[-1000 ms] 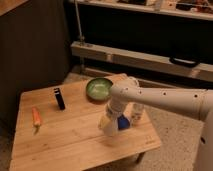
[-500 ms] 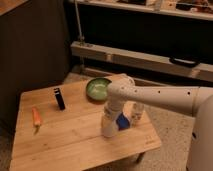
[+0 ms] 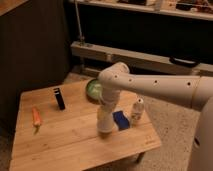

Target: Place the ceramic cup over the eraser

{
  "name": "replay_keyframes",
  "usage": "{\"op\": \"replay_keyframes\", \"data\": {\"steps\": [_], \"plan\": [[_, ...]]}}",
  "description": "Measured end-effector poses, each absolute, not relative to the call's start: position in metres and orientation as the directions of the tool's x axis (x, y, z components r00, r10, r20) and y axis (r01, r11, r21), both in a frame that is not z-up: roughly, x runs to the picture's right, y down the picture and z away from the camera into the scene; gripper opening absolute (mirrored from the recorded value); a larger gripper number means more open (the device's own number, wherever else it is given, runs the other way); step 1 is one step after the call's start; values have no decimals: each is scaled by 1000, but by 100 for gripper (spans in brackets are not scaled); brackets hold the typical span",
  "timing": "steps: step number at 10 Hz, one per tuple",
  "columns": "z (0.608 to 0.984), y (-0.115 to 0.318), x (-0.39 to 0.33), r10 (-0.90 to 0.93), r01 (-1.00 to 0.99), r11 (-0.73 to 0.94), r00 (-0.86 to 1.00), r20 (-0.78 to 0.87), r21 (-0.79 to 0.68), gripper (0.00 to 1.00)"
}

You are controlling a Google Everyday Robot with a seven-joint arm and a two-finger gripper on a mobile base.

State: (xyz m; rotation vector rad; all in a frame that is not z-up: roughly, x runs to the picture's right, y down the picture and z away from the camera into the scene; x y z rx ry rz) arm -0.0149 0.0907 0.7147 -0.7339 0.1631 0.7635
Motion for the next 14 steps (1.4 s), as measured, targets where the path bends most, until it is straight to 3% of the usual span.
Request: {"op": "replay_keyframes", "data": {"steps": [5,9,14], "plan": [[716,-16,-74,540,-634,594,770,-339,-495,0],[694,-97,-104,539,-609,636,790,-292,-473,0],[699,-127,-174,559,-529,622,816,-145,-576,0]]}}
